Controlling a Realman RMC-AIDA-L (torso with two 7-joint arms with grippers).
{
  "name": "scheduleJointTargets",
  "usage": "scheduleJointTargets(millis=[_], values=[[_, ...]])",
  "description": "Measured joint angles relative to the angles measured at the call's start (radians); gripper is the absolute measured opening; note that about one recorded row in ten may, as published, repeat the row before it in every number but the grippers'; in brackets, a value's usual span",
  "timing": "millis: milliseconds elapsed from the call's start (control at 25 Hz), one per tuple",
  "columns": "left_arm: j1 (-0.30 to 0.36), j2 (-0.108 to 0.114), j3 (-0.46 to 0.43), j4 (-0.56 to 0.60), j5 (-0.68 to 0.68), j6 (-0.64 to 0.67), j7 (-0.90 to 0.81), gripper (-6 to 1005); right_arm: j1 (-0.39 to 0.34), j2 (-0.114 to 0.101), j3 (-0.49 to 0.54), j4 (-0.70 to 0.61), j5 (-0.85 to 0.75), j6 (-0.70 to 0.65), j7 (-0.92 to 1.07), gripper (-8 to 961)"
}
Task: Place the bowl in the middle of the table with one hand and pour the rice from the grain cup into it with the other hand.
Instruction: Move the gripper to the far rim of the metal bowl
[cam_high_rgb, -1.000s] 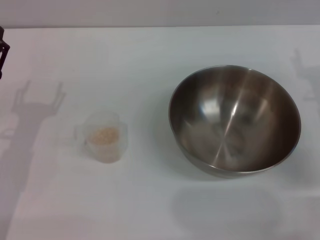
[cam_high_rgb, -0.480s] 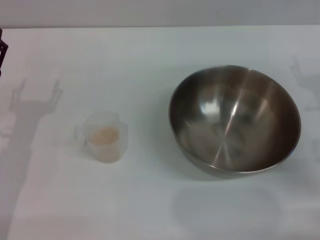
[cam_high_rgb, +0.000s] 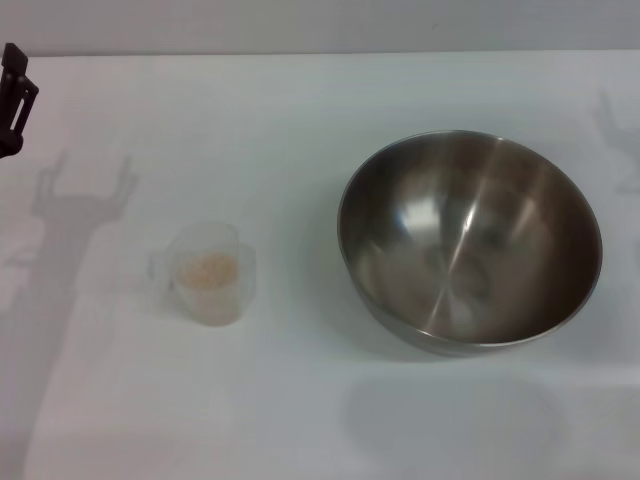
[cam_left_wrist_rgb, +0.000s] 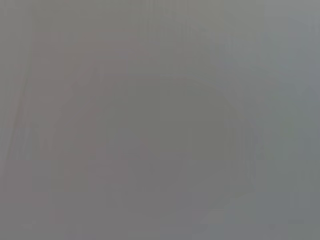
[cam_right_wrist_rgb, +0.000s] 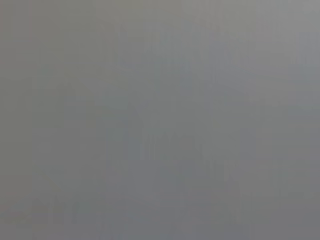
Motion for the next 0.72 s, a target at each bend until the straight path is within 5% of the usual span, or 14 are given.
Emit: scheduleJointTargets(millis=[80, 280, 400, 440, 520, 560, 600, 640, 720], values=[[-0.001, 0.000, 0.003, 0.000, 0.000, 0.000, 0.000, 825, -0.014, -0.002, 0.001, -0.043, -0.001, 0.042, -0.004, 765], [-0.002, -0.001, 0.010, -0.003, 0.000, -0.011, 0.000, 824, -0.129, -0.002, 0.086, -0.401, -0.121, 0.399, 0.000, 765], [0.003, -0.001, 0.010, -0.007, 0.000, -0.012, -0.001, 823, -0.222, 0.026, 0.142, -0.733, -0.281, 0.803, 0.050, 765], [0.003, -0.001, 0.010, -0.007, 0.000, -0.012, -0.001, 823, -0.222, 0.026, 0.142, -0.733, -0.281, 0.803, 0.050, 765], [0.007, -0.001, 0.010, -0.007, 0.000, -0.013, -0.001, 823, -0.247, 0.027, 0.130, -0.953, -0.301, 1.142, 0.075, 765], [0.007, -0.001, 0.010, -0.007, 0.000, -0.013, -0.001, 823, -0.247, 0.027, 0.130, -0.953, -0.301, 1.142, 0.075, 765], [0.008, -0.001, 0.010, -0.007, 0.000, -0.013, -0.001, 822, -0.250, 0.026, 0.127, -1.105, -0.301, 1.406, 0.075, 765], [0.008, -0.001, 0.010, -0.007, 0.000, -0.013, -0.001, 822, -0.250, 0.026, 0.127, -1.105, -0.301, 1.406, 0.075, 766], [0.008, -0.002, 0.010, -0.005, 0.000, -0.013, -0.001, 822, -0.237, 0.024, 0.128, -1.246, -0.300, 1.654, 0.069, 766]])
